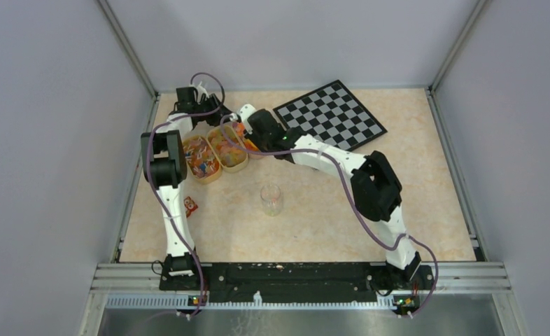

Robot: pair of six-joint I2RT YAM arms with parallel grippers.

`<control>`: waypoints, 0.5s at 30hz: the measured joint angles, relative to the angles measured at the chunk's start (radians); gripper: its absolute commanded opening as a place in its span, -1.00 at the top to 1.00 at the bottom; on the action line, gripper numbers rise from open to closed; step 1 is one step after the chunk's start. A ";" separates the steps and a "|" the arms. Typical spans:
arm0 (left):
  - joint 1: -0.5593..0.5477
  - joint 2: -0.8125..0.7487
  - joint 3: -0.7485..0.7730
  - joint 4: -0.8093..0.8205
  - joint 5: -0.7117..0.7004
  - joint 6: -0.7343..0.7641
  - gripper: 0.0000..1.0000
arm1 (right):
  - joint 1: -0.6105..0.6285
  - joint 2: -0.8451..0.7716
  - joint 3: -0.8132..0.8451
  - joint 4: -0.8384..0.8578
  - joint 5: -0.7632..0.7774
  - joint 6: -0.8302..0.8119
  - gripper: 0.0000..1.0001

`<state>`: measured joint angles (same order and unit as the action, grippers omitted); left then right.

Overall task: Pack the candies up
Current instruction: Scoop the fake candies from the storage box.

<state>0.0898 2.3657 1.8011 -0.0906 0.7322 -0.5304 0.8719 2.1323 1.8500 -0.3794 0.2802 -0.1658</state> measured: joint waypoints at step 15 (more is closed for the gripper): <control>0.000 0.000 0.000 0.009 0.016 -0.006 0.21 | -0.010 -0.035 -0.248 0.266 0.011 -0.007 1.00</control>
<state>0.0898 2.3657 1.8011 -0.0814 0.7479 -0.5369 0.8616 2.0968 1.6020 -0.1135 0.2909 -0.1726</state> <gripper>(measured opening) 0.398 0.269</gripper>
